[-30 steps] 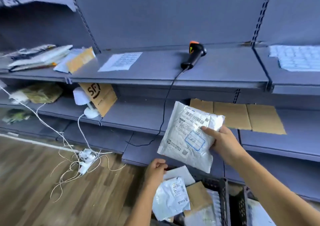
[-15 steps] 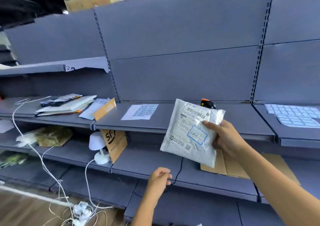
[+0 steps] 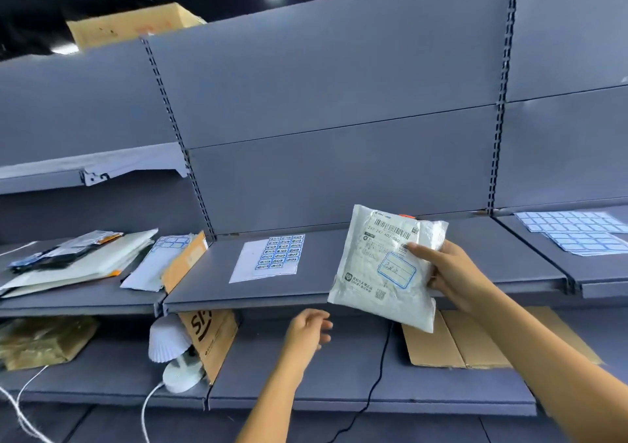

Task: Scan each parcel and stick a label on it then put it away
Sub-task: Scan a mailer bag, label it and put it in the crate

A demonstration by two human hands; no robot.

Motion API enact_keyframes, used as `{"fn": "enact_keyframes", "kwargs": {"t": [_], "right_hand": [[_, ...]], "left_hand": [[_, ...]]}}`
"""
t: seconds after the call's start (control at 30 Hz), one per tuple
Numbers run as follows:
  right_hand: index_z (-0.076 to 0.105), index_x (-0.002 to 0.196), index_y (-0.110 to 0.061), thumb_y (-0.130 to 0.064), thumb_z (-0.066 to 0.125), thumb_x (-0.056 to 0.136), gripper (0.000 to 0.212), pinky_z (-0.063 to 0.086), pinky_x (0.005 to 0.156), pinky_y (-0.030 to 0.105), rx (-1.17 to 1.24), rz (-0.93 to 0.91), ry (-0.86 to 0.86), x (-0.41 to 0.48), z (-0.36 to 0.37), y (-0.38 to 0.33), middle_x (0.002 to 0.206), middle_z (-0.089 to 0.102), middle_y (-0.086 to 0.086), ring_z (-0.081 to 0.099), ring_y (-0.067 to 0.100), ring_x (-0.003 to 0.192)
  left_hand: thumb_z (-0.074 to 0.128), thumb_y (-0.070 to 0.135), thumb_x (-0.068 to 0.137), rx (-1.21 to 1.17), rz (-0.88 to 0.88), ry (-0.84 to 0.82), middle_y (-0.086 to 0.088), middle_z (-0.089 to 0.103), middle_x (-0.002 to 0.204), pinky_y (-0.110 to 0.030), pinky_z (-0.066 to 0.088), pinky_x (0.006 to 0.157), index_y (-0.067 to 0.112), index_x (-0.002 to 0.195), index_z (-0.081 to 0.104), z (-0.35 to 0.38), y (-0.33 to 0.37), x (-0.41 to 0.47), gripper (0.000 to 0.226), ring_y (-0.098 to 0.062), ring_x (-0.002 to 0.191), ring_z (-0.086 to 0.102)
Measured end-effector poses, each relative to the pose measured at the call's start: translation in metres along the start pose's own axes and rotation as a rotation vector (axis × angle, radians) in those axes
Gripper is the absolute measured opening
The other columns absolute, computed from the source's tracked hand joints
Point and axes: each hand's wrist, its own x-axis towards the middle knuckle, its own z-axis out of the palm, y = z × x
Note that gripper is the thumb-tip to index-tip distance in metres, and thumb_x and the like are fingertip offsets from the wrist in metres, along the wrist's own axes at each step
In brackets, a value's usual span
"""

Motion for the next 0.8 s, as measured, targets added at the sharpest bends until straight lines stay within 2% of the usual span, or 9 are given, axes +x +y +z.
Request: {"fn": "enact_keyframes", "kwargs": {"t": [0.13, 0.23, 0.4, 0.47, 0.57, 0.6, 0.67, 0.73, 0.8], "right_hand": [[0.063, 0.112, -0.013, -0.017, 0.061, 0.09, 0.022, 0.055, 0.085, 0.047, -0.011, -0.013, -0.02, 0.023, -0.004, -0.003, 0.102, 0.073, 0.008, 0.07, 0.027, 0.094], [0.064, 0.104, -0.013, -0.013, 0.058, 0.092, 0.014, 0.057, 0.077, 0.04, -0.026, -0.03, -0.056, 0.038, -0.002, -0.004, 0.094, 0.075, 0.005, 0.072, 0.021, 0.084], [0.063, 0.11, -0.014, -0.015, 0.059, 0.091, 0.019, 0.048, 0.094, 0.056, -0.049, 0.02, -0.088, 0.064, 0.004, 0.006, 0.102, 0.073, 0.009, 0.07, 0.029, 0.094], [0.062, 0.113, -0.012, -0.016, 0.06, 0.091, 0.022, 0.052, 0.089, 0.055, -0.071, 0.021, -0.091, 0.077, 0.006, 0.01, 0.102, 0.073, 0.01, 0.07, 0.029, 0.094], [0.061, 0.11, -0.008, -0.012, 0.058, 0.092, 0.018, 0.057, 0.055, 0.029, -0.047, -0.004, -0.04, 0.099, 0.011, 0.015, 0.092, 0.075, 0.007, 0.072, 0.02, 0.079], [0.061, 0.109, -0.008, -0.01, 0.058, 0.092, 0.018, 0.055, 0.053, 0.026, -0.03, -0.009, -0.033, 0.105, 0.015, 0.015, 0.091, 0.075, 0.006, 0.072, 0.018, 0.077], [0.061, 0.108, -0.007, -0.013, 0.057, 0.093, 0.016, 0.058, 0.066, 0.038, -0.047, -0.022, -0.007, 0.121, 0.021, 0.019, 0.09, 0.075, 0.006, 0.072, 0.019, 0.078], [0.061, 0.102, -0.001, -0.02, 0.055, 0.095, 0.021, 0.052, 0.084, 0.05, -0.145, -0.052, 0.1, 0.14, 0.027, 0.023, 0.089, 0.072, 0.014, 0.067, 0.019, 0.077], [0.059, 0.1, 0.001, -0.026, 0.056, 0.094, 0.029, 0.05, 0.077, 0.038, -0.331, -0.07, 0.327, 0.158, 0.024, 0.032, 0.089, 0.067, 0.015, 0.061, 0.02, 0.078]], "left_hand": [[0.041, 0.031, 0.1, -0.166, 0.012, -0.014, -0.001, 0.069, 0.093, -0.025, 0.046, 0.066, 0.018, 0.095, 0.061, 0.014, 0.024, 0.024, 0.024, -0.013, 0.072, 0.062], [0.049, 0.045, 0.094, -0.174, 0.072, -0.074, 0.0, 0.068, 0.106, -0.03, 0.049, 0.08, 0.023, 0.1, 0.061, 0.015, 0.029, 0.043, 0.026, -0.015, 0.092, 0.065], [0.076, 0.062, 0.06, -0.188, 0.105, -0.276, -0.012, 0.068, 0.115, -0.041, 0.052, 0.092, 0.009, 0.113, 0.061, 0.02, 0.033, 0.078, 0.077, -0.024, 0.107, 0.064], [0.079, 0.052, 0.061, -0.216, 0.133, -0.327, -0.011, 0.069, 0.112, -0.045, 0.049, 0.096, 0.011, 0.113, 0.063, 0.024, 0.034, 0.096, 0.068, -0.027, 0.108, 0.064], [0.08, 0.033, 0.059, -0.226, 0.121, -0.38, -0.002, 0.074, 0.098, -0.028, 0.053, 0.083, 0.013, 0.103, 0.064, 0.029, 0.038, 0.121, 0.051, -0.017, 0.095, 0.069], [0.079, 0.029, 0.059, -0.221, 0.117, -0.373, 0.001, 0.075, 0.093, -0.024, 0.053, 0.079, 0.014, 0.1, 0.064, 0.03, 0.039, 0.128, 0.046, -0.013, 0.089, 0.07], [0.079, 0.028, 0.059, -0.215, 0.124, -0.353, 0.0, 0.075, 0.091, -0.024, 0.053, 0.077, 0.013, 0.098, 0.065, 0.028, 0.041, 0.148, 0.044, -0.013, 0.086, 0.07], [0.081, 0.024, 0.067, -0.232, 0.128, -0.329, 0.0, 0.075, 0.091, -0.023, 0.053, 0.076, 0.013, 0.099, 0.065, 0.021, 0.043, 0.175, 0.038, -0.013, 0.085, 0.07], [0.08, 0.023, 0.073, -0.25, 0.099, -0.293, 0.001, 0.075, 0.092, -0.024, 0.053, 0.078, 0.014, 0.102, 0.064, 0.013, 0.043, 0.201, 0.034, -0.013, 0.088, 0.07]]}}
